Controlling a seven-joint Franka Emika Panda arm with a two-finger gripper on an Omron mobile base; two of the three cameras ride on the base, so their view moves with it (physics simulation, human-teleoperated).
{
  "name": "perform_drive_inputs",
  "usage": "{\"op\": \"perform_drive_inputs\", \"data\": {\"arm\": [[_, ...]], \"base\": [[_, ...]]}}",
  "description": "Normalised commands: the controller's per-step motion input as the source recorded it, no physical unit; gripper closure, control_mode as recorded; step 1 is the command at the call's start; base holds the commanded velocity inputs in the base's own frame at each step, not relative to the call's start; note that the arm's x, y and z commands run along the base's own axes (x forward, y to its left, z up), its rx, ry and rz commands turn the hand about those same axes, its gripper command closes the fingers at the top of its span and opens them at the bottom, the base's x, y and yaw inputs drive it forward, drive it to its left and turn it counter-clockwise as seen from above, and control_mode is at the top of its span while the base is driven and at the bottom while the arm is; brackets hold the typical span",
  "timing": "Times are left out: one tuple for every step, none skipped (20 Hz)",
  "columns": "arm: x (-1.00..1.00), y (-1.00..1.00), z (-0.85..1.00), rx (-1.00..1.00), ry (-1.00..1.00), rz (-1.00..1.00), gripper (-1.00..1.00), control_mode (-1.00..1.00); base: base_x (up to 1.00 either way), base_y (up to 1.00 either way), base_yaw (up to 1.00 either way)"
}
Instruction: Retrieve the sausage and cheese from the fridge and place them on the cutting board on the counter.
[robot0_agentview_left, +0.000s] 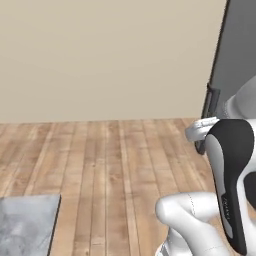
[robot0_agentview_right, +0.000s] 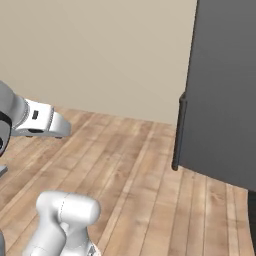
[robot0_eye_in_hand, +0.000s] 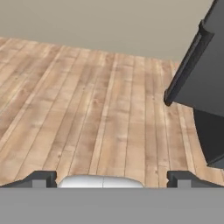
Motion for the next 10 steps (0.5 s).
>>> {"op": "perform_drive_inputs", "data": {"arm": [[0.0, 0.0, 0.0, 0.0, 0.0, 0.0, -1.0, 1.0], [0.0, 0.0, 0.0, 0.0, 0.0, 0.0, -1.0, 1.0], [0.0, 0.0, 0.0, 0.0, 0.0, 0.0, -1.0, 1.0], [0.0, 0.0, 0.0, 0.0, 0.0, 0.0, -1.0, 1.0], [0.0, 0.0, 0.0, 0.0, 0.0, 0.0, -1.0, 1.0], [0.0, 0.0, 0.0, 0.0, 0.0, 0.0, -1.0, 1.0], [0.0, 0.0, 0.0, 0.0, 0.0, 0.0, -1.0, 1.0], [0.0, 0.0, 0.0, 0.0, 0.0, 0.0, -1.0, 1.0], [0.0, 0.0, 0.0, 0.0, 0.0, 0.0, -1.0, 1.0], [0.0, 0.0, 0.0, 0.0, 0.0, 0.0, -1.0, 1.0]], "base": [[1.0, 0.0, -0.15], [1.0, 0.0, -0.16], [1.0, 0.0, -0.16], [1.0, 0.0, -0.16], [1.0, 0.0, -0.15], [1.0, 0.04, -0.14], [1.0, 0.07, -0.13], [1.0, 0.06, -0.14], [1.0, 0.13, -0.14], [1.0, 0.04, -0.15]]}}
